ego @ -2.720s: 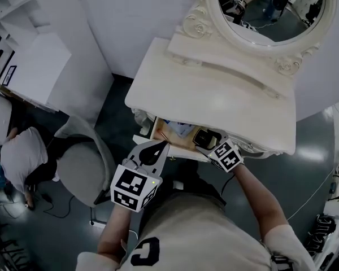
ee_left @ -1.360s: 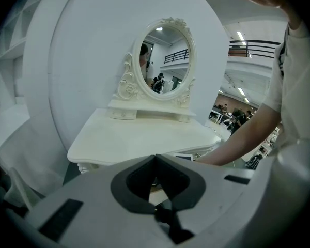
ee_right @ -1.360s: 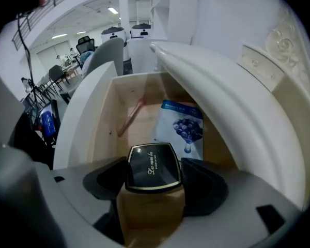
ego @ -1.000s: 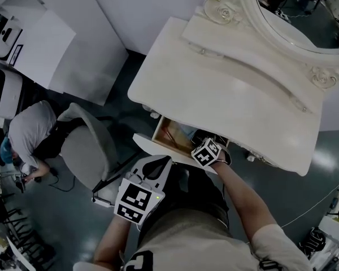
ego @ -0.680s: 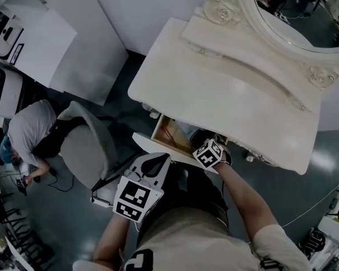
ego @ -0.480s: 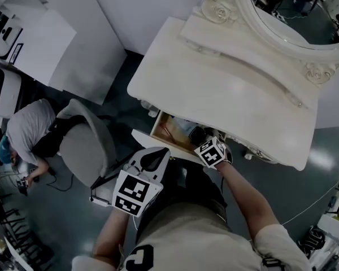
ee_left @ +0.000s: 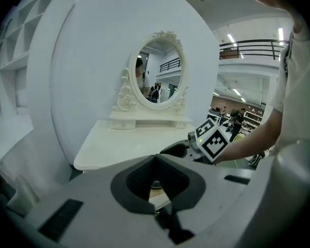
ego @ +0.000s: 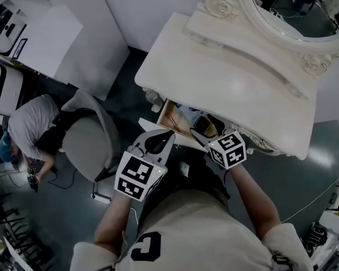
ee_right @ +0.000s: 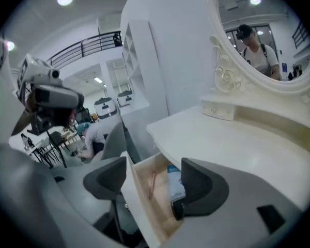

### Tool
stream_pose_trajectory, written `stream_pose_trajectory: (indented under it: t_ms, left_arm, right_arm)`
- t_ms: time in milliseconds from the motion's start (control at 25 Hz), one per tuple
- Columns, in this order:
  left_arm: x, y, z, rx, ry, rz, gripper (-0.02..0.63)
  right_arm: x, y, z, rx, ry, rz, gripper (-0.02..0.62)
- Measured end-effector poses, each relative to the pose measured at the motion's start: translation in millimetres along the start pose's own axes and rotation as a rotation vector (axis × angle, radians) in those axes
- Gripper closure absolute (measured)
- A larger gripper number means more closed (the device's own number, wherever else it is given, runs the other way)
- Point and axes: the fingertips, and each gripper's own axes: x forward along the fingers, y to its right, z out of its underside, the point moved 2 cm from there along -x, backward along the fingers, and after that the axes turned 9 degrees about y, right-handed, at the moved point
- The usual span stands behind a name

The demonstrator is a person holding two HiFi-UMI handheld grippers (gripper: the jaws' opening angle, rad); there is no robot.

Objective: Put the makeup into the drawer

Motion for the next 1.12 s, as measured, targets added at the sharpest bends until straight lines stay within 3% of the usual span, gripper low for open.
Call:
stream_pose_trajectory:
  t_ms: [240, 360, 400, 440, 520, 640, 920, 1120]
  left_arm:
    - [-23, 4, -7, 0.008, 0.057, 0.017, 0.551]
    - [-42, 2, -8, 0.01, 0.085, 0.029, 0.551]
    - [-46, 2, -7, 0.004, 0.092, 0.041, 0.551]
    - [-48, 4, -5, -0.006, 0.098, 0.06, 0.551]
    - [-46, 14, 0, -0.035, 0.103, 0.115, 0.551]
    - [-37, 34, 0, -0.045, 0.098, 0.191, 0.551]
    - [-26, 87, -22, 0.051, 0.1, 0.319, 0.551]
    - [-21, 132, -34, 0.061, 0.112, 0.365, 0.551]
  right_arm:
    - [-35, -48, -65, 0.208, 0.238, -0.12, 0.259]
    - [-52, -71, -84, 0.241, 0.314, -0.145, 0.269]
    - [-59, -76, -87, 0.226, 0.33, -0.131, 0.341]
    - [-67, -80, -89, 0.206, 0.344, -0.11, 0.501]
    - [-84, -86, -86, 0.172, 0.35, -0.086, 0.552]
    - [-112, -94, -78, 0.187, 0.356, -0.083, 0.56]
    - [-162, -101, -74, 0.213, 0.423, -0.035, 0.568]
    - [-205, -104, -72, 0.231, 0.499, -0.038, 0.568]
